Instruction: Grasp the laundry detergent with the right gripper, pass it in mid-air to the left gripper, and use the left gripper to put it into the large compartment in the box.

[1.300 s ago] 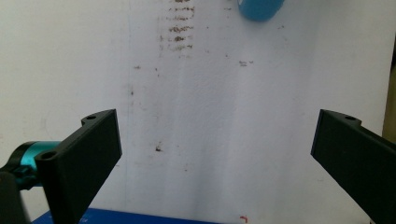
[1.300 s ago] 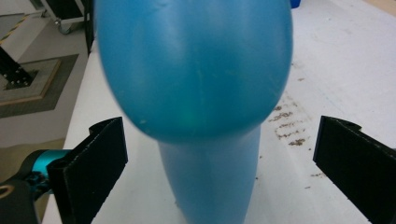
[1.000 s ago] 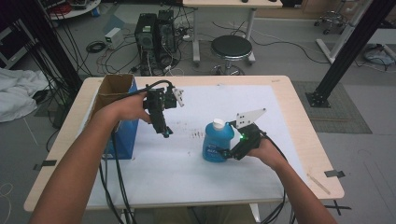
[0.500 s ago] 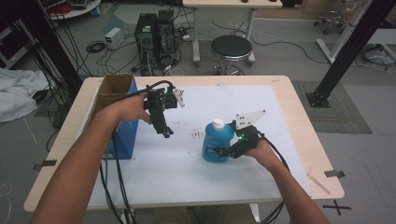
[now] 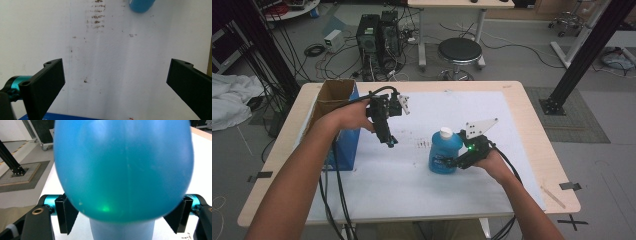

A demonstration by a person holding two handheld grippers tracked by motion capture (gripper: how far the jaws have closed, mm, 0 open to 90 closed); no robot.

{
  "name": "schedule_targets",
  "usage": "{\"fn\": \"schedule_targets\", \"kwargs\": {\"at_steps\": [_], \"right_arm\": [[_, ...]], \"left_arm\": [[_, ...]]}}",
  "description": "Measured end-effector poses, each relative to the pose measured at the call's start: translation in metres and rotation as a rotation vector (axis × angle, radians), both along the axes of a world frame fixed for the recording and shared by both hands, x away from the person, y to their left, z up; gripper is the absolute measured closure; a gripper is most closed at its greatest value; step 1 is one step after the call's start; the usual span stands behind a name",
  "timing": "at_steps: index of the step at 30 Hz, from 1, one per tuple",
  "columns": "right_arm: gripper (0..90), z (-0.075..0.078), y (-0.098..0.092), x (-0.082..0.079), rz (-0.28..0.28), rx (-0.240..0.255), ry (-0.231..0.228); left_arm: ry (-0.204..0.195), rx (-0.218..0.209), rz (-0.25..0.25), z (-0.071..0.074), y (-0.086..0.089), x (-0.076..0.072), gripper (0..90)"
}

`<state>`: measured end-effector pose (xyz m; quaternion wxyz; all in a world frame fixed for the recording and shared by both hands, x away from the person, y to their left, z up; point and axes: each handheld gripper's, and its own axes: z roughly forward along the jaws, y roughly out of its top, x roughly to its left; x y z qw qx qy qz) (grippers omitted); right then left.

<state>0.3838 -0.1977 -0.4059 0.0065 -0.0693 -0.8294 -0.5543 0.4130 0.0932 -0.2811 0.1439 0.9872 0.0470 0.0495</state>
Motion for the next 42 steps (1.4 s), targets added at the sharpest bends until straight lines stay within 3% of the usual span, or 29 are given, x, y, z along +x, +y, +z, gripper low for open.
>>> {"fn": "schedule_targets", "kwargs": {"at_steps": [5,19,29,42], "right_arm": [[24.9,-0.001,0.0,0.0,-0.001,-0.002,0.001],[42.5,-0.003,0.001,0.001,0.024,0.016,-0.018],[44.1,-0.002,0.002,-0.002,0.014,0.022,-0.022],[44.1,0.029,-0.019,-0.015,-0.032,0.011,-0.007]], "left_arm": [[0.0,-0.003,-0.001,0.0,0.0,0.0,1.7],[-0.001,-0.004,0.008,-0.002,0.003,0.001,1.7],[-0.007,-0.016,0.018,0.001,0.003,0.0,1.7],[0.0,-0.062,0.019,0.014,-0.004,-0.012,1.7]]}}
